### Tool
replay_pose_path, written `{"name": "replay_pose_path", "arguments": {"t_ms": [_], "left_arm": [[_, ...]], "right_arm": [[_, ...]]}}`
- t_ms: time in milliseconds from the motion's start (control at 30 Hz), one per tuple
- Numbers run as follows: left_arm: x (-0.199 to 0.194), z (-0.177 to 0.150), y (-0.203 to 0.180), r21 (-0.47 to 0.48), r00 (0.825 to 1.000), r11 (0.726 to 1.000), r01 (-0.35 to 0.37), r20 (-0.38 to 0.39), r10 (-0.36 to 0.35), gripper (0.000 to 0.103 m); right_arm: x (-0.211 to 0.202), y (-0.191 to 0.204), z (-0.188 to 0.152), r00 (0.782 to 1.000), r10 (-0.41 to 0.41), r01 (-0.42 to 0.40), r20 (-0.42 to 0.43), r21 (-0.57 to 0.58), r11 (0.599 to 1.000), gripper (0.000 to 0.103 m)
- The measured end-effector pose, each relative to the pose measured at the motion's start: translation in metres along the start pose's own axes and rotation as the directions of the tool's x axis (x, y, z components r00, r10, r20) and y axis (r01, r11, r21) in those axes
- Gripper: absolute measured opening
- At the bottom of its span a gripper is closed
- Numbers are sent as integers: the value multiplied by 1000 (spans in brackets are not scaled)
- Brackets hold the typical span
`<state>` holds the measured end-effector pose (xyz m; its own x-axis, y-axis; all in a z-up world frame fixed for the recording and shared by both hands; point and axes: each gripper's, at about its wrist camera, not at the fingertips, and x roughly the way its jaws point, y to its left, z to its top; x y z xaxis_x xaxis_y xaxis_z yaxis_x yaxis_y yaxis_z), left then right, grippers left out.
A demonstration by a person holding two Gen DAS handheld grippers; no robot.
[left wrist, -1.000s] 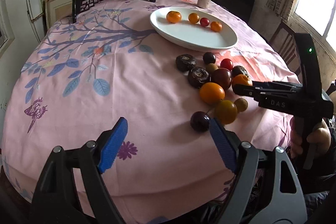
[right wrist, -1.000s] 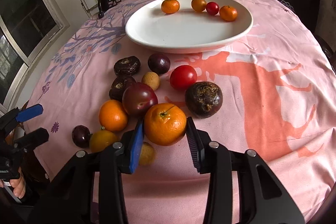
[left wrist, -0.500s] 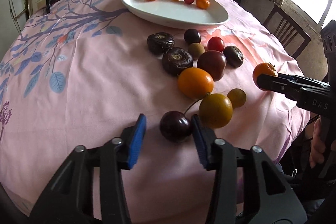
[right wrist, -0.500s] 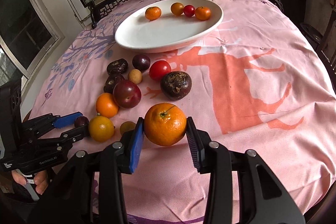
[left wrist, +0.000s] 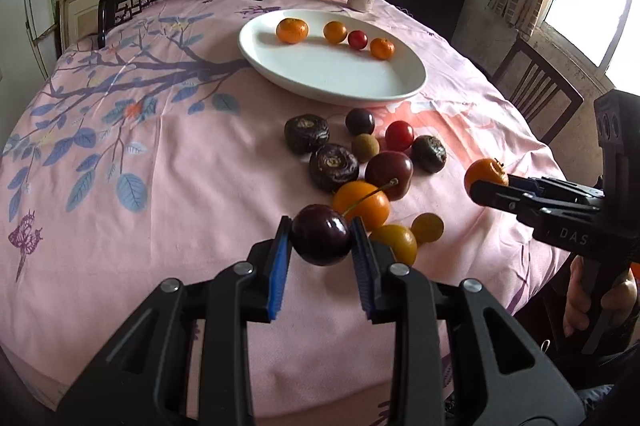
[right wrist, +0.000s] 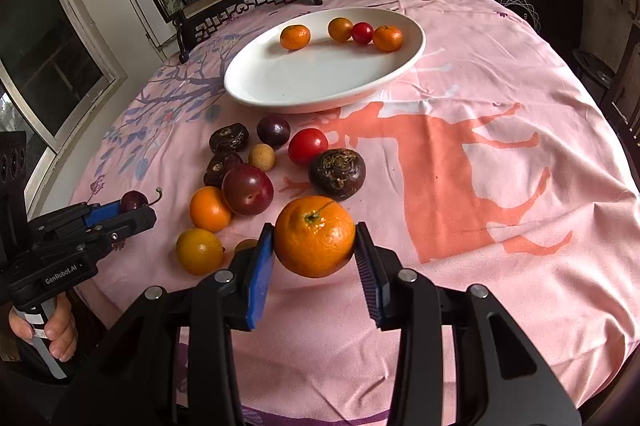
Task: Organize fruits
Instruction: 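Lower both held fruits onto the white plate and open both tools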
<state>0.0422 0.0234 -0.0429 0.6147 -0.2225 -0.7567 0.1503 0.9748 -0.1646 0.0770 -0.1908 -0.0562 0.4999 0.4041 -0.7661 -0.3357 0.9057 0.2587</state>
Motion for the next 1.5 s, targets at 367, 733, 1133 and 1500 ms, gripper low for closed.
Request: {"name": "replay_pose_path", "arguments": {"t_ms": [367, 733, 1133, 1500], "left_arm": [[13, 74, 11, 18, 998, 999, -48, 40, 47, 30], [53, 163, 19, 26, 993, 993, -115, 34, 114, 30], [157, 215, 49, -132, 987, 984, -123, -124, 107, 30], [145, 217, 50, -142, 991, 983, -114, -88, 103, 54]], "right_arm": [[11, -5, 16, 1000, -1, 1, -12, -5, 1000, 40], [22, 16, 93, 999, -30, 33, 25, -139, 990, 40], [146, 9, 192, 991, -124, 112, -46, -207, 972, 40], [149, 14, 199, 982, -190, 182, -11, -254, 950, 54]]}}
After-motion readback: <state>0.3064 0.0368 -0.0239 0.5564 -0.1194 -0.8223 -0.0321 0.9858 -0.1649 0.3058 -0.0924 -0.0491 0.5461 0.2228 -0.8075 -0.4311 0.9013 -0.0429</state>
